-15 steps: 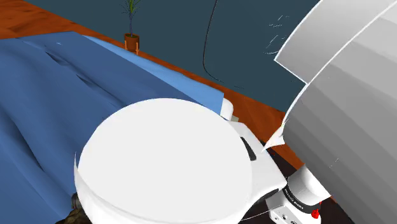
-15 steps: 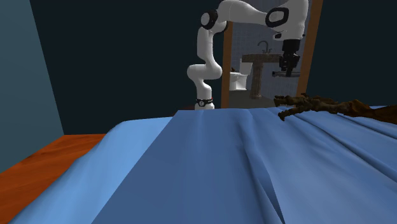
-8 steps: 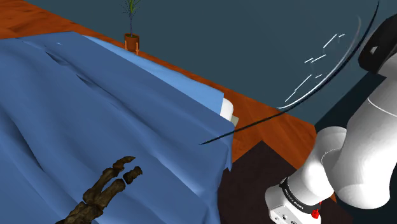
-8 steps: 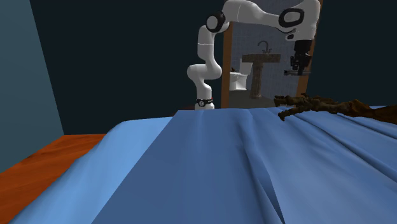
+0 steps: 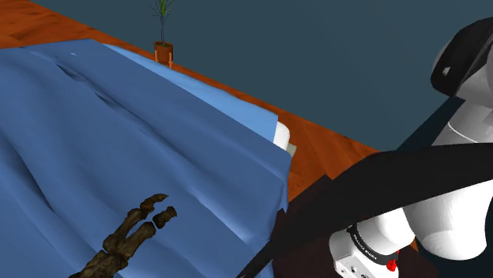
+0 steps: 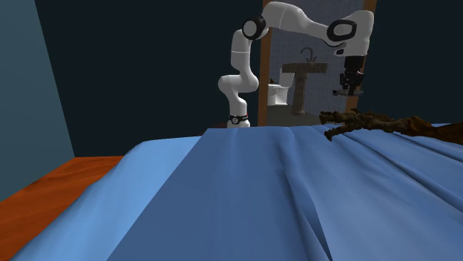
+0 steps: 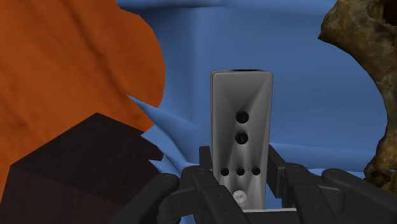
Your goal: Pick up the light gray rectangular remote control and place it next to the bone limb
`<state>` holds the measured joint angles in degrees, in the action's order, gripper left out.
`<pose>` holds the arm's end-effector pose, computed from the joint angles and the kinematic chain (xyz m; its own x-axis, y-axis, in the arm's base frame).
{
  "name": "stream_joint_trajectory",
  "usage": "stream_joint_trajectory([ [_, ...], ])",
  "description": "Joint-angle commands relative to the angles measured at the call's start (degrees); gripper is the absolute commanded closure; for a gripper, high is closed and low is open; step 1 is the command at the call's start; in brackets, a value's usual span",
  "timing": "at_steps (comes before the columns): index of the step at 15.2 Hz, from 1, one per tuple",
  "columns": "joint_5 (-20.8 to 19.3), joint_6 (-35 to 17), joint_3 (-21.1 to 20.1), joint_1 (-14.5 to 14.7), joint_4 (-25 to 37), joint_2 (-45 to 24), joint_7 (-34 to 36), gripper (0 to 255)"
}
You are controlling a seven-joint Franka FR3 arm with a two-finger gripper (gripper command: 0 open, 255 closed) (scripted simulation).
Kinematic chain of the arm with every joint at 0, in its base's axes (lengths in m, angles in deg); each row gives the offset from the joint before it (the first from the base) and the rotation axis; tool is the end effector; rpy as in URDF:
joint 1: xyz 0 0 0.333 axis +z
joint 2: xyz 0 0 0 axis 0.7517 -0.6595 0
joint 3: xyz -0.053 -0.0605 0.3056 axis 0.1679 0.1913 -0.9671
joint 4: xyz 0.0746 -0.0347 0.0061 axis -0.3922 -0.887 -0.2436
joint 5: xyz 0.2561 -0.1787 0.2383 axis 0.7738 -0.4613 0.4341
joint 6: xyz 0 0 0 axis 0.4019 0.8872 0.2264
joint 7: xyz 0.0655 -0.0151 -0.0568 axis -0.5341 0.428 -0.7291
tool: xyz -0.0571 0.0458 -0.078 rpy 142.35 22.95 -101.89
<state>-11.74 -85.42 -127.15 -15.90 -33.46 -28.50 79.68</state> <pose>0.0853 0.5966 0.4701 0.4386 -0.8981 0.0338 -0.8985 -0.4390 -0.0043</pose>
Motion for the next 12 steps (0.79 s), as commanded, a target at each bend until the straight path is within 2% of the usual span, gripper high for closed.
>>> stream_joint_trajectory([
  [1, -0.66, -1.44, 0.23, 0.26, -1.01, -0.69, 0.48, 255],
  [12, -4.07, -8.66, 1.77, 1.40, -6.30, -4.02, 2.85, 255],
])
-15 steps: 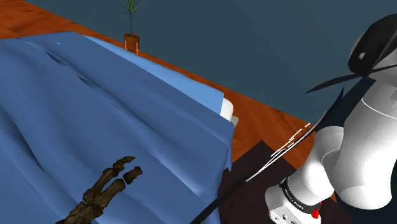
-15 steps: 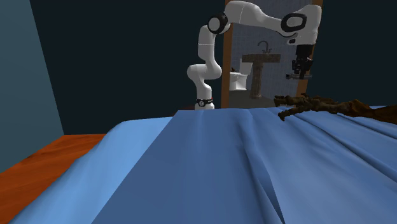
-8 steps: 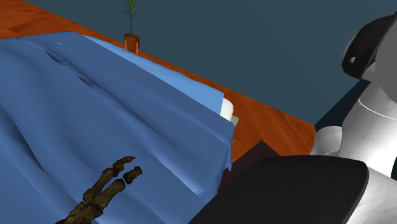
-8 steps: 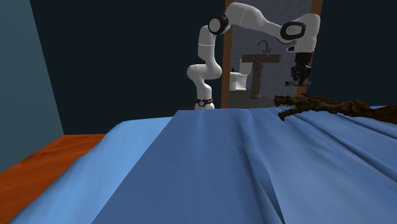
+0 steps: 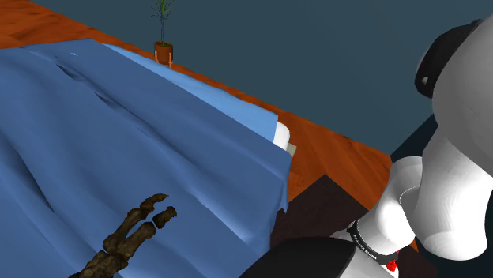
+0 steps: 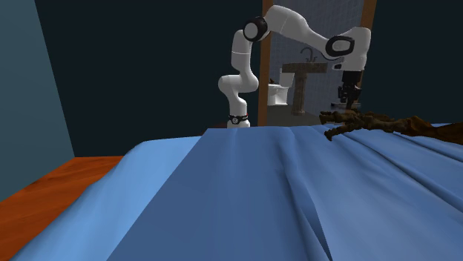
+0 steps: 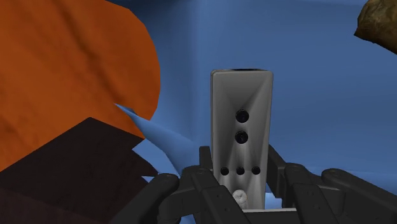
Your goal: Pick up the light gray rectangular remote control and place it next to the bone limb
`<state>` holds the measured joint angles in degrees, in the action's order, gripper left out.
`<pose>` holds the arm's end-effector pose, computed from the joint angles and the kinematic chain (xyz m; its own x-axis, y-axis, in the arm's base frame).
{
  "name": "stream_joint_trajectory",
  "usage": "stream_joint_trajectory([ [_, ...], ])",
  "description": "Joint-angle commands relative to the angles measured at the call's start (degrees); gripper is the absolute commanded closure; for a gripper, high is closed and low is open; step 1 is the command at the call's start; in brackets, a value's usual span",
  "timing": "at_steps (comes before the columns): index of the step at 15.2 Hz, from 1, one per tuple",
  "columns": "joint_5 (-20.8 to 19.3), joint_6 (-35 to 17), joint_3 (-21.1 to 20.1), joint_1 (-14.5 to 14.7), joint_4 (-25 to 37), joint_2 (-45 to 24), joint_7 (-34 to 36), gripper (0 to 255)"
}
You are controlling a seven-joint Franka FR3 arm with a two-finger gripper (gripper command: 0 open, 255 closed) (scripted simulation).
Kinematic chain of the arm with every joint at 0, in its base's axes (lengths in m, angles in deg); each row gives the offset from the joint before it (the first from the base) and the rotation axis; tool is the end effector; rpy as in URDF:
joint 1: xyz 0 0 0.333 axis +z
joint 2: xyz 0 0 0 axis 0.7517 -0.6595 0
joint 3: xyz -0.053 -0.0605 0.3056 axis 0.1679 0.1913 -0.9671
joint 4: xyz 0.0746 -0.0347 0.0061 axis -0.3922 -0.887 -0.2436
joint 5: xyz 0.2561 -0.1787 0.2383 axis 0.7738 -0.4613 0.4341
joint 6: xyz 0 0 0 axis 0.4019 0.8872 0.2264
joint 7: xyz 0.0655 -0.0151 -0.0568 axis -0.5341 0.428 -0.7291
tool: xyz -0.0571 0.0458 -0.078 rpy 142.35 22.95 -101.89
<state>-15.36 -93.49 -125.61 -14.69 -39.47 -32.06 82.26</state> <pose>0.0848 0.5972 0.4059 0.4387 -0.8980 0.0335 -0.8984 -0.4391 -0.0043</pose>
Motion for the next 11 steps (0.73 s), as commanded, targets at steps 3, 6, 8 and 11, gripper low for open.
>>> stream_joint_trajectory([
  [3, -1.63, -2.45, 0.82, 0.68, -1.43, -1.62, 1.06, 255],
  [6, -2.90, -4.24, 1.52, 1.24, -2.45, -2.87, 1.90, 255],
  [8, -3.79, -5.41, 2.03, 1.65, -3.06, -3.74, 2.49, 255],
  [11, -5.17, -7.13, 2.87, 2.32, -3.87, -5.10, 3.39, 255],
])
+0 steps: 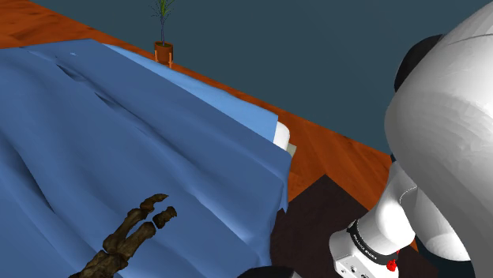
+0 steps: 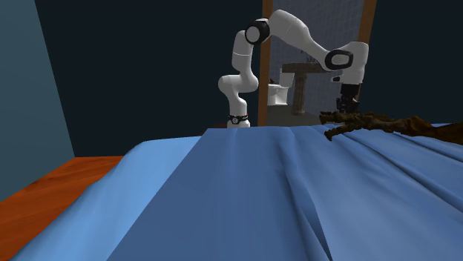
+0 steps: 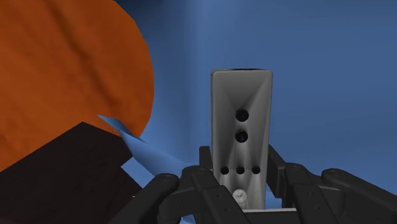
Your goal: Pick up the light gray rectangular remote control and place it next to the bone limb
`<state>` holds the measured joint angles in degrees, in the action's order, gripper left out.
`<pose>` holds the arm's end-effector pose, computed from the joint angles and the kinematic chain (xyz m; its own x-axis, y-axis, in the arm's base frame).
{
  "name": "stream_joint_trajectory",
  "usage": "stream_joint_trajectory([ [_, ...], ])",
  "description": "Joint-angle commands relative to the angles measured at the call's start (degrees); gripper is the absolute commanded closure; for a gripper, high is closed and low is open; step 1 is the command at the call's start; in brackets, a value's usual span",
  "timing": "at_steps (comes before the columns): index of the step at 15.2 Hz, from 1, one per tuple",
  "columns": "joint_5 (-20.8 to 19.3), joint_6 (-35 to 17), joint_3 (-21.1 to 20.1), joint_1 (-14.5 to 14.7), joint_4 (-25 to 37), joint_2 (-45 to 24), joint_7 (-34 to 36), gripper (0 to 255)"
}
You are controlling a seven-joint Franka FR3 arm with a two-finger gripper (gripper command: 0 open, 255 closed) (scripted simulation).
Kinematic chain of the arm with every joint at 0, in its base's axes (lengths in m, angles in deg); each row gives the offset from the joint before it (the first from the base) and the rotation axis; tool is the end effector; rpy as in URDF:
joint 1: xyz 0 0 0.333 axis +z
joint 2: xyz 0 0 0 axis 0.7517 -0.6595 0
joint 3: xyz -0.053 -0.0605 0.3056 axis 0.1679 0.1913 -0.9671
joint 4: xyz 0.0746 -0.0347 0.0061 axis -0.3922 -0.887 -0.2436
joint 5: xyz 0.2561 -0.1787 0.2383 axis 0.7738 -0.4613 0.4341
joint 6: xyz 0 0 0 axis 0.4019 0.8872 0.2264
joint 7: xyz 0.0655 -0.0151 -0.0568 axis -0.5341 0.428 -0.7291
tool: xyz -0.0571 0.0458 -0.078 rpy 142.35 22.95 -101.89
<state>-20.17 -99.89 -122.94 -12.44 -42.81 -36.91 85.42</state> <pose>0.0852 0.5987 0.3479 0.4386 -0.8980 0.0337 -0.8985 -0.4390 -0.0040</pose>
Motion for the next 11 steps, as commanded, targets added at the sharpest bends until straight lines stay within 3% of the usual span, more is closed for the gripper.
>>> stream_joint_trajectory([
  [1, -0.69, -1.11, 0.41, 0.23, -0.71, -0.57, 0.45, 255],
  [9, -0.69, -1.11, 0.41, 0.23, -0.71, -0.57, 0.45, 255],
  [10, -0.69, -1.11, 0.42, 0.23, -0.71, -0.57, 0.45, 0],
  [11, -0.69, -1.12, 0.42, 0.23, -0.71, -0.58, 0.45, 0],
])
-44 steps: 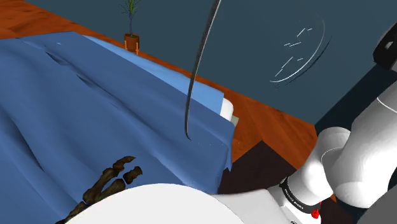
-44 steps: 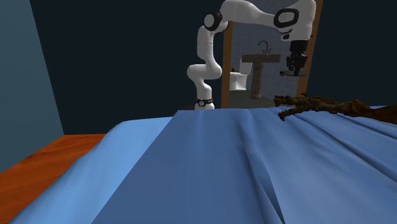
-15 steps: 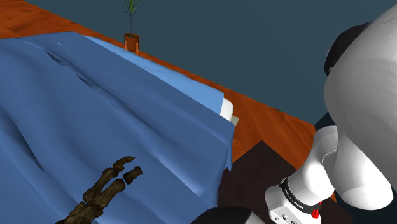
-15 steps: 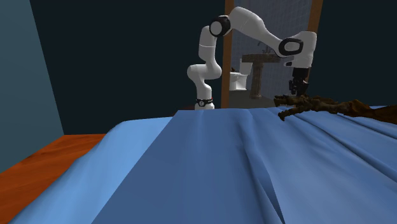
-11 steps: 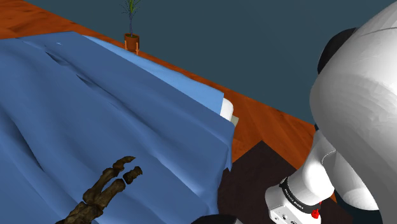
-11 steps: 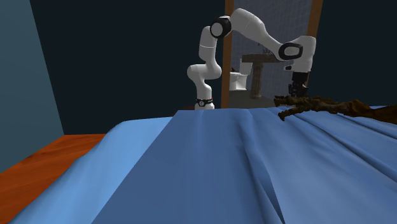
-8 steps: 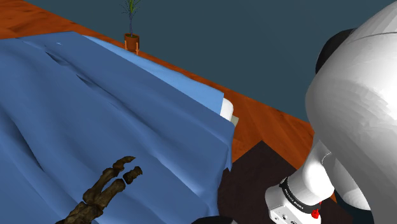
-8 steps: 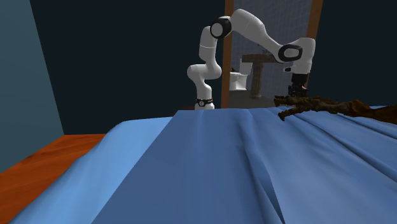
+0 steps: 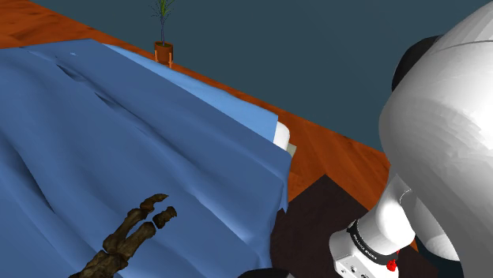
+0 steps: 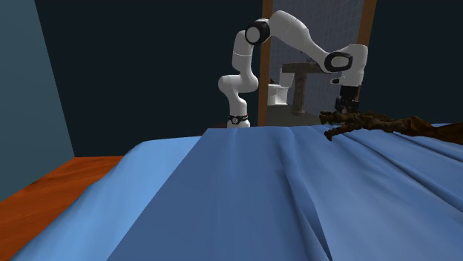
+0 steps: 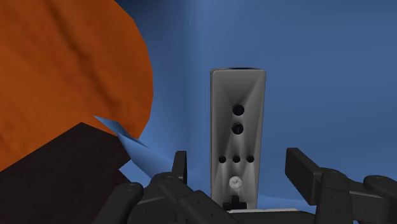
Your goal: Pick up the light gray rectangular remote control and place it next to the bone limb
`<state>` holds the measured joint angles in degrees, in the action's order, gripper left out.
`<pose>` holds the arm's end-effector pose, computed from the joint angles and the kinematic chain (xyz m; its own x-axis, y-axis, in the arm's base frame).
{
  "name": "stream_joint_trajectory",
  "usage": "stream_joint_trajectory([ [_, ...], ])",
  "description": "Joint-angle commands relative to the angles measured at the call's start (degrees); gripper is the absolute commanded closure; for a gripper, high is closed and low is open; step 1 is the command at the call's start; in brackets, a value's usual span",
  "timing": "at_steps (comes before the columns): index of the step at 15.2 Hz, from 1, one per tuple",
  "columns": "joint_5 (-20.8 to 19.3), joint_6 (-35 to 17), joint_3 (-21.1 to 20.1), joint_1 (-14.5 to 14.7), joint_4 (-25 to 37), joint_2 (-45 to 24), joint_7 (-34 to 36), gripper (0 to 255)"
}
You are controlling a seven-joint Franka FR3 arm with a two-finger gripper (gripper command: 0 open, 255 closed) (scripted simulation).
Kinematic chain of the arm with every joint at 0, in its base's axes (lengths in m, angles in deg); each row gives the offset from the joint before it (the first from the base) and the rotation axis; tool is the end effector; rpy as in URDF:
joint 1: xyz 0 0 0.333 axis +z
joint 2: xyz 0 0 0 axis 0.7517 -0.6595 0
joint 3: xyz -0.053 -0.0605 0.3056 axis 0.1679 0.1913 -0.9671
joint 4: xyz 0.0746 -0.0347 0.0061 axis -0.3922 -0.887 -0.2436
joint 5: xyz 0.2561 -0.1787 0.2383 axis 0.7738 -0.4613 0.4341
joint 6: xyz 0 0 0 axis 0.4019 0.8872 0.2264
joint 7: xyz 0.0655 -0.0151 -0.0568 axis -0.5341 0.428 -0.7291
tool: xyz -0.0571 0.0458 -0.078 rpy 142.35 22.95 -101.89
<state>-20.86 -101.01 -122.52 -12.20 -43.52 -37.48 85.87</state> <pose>0.0851 0.5976 0.3389 0.4388 -0.8979 0.0333 -0.8984 -0.4392 -0.0046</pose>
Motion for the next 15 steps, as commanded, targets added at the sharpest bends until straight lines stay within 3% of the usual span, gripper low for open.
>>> stream_joint_trajectory([
  [1, 0.00, 0.00, 0.00, 0.00, 0.00, 0.00, 0.00, 0],
  [4, 0.00, 0.00, 0.00, 0.00, 0.00, 0.00, 0.00, 0],
  [8, 3.95, 5.68, -2.40, -1.71, 3.20, 3.81, -2.53, 0],
  [15, 3.96, 5.68, -2.38, -1.69, 3.20, 3.82, -2.53, 0],
])
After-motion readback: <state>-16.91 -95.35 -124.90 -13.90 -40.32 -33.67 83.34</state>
